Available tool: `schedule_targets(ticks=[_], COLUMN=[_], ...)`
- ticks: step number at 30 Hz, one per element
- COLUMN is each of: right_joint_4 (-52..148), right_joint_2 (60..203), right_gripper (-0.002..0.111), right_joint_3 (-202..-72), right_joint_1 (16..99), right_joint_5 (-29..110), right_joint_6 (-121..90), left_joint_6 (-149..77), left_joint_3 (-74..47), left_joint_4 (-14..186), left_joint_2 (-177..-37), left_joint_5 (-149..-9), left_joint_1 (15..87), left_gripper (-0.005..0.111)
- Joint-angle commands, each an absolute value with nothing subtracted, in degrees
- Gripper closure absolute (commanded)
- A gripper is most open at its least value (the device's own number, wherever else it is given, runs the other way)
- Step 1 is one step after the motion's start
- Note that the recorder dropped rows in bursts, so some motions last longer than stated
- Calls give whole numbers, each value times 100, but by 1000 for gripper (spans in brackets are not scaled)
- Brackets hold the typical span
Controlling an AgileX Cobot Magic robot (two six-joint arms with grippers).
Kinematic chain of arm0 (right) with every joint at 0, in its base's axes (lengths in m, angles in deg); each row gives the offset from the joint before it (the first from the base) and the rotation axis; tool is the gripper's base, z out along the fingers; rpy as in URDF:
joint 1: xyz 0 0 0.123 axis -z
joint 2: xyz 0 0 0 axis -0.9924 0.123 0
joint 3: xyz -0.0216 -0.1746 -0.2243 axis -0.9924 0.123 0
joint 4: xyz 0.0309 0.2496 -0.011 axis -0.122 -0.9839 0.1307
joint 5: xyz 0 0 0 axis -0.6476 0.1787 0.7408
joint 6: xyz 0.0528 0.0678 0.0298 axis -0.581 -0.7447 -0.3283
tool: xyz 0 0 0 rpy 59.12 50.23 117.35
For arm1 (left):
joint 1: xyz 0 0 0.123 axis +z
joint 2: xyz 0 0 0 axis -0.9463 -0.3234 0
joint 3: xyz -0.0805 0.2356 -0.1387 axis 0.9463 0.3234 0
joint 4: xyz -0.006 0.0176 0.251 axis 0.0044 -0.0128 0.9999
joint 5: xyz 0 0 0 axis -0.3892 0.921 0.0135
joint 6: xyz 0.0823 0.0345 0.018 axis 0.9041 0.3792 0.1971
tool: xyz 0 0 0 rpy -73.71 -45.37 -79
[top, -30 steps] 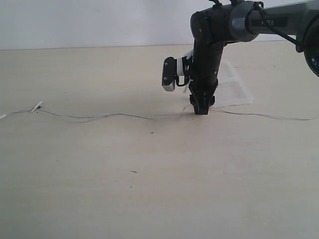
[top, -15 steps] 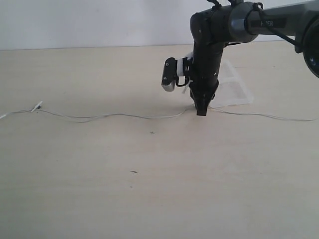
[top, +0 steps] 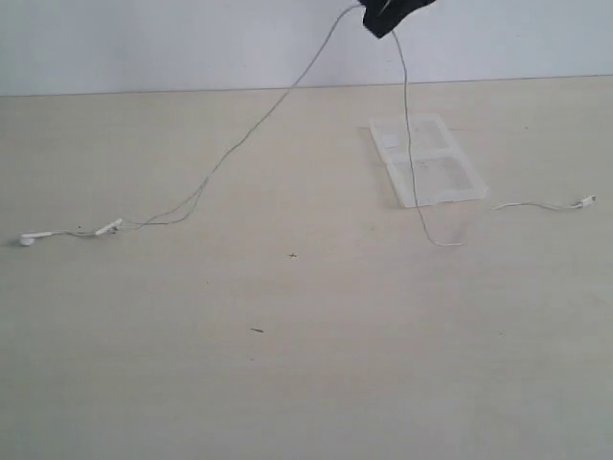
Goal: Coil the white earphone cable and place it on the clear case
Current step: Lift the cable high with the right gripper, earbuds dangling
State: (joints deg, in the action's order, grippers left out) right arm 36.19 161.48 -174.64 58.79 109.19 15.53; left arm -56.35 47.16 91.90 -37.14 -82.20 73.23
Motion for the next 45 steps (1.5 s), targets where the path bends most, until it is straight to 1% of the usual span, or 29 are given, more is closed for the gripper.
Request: schedule_targets(ticks=[1,9,12,17,19,25,26,29,30,31,41,45], right_joint_4=[3664,3795,3795,3770,3794,3328,3050,2891,2965,3067,2771,2771], right_joint_2=[15411,14523,14176,13896,13786,13787,13762,13490,13245,13105,12353,12227], right_gripper=[108,108,108,108,108,108,108,108,108,108,108,108], right_joint_3=[-17446,-17406,-17296,-17326,-17341,-18175,-18149,-17688,-17342,-17184,-16016,-15887], right_joint_1=[5898,5898,5898,5898,5898,5898,5898,5898,5898,5898,5898,5898], right_joint_5=[11044,11044,10670,11019,10949,11044,10872,10219,9667,9459,8850,8779], right_joint_6=[1259,758,616,459,459,393,385,548,514,497,436,424], left_joint_6=[-5645,-5645,-5645,-5645,-5645,-5645,-5645,-5645,-5635,-5635,-5635,-5590], left_joint_3=[4732,4732,4732,4732,4732,4732,4732,4732,4732,4732,4732,4732], left_joint_4=[9171,9171,9171,9171,9171,9171,9171,9171,9171,9171,9171,9209], left_joint_2=[-3691,-3691,-3691,-3691,-3691,-3691,-3691,-3691,-3691,-3691,-3691,-3691], left_joint_5=[-8201,-8201,-8201,-8201,-8201,-8201,-8201,-8201,-8201,-8201,-8201,-8201], left_joint_1=[7335,7335,7335,7335,7335,7335,7335,7335,7335,7335,7335,7335], left_gripper=[107,107,107,107,107,107,107,107,107,107,107,107])
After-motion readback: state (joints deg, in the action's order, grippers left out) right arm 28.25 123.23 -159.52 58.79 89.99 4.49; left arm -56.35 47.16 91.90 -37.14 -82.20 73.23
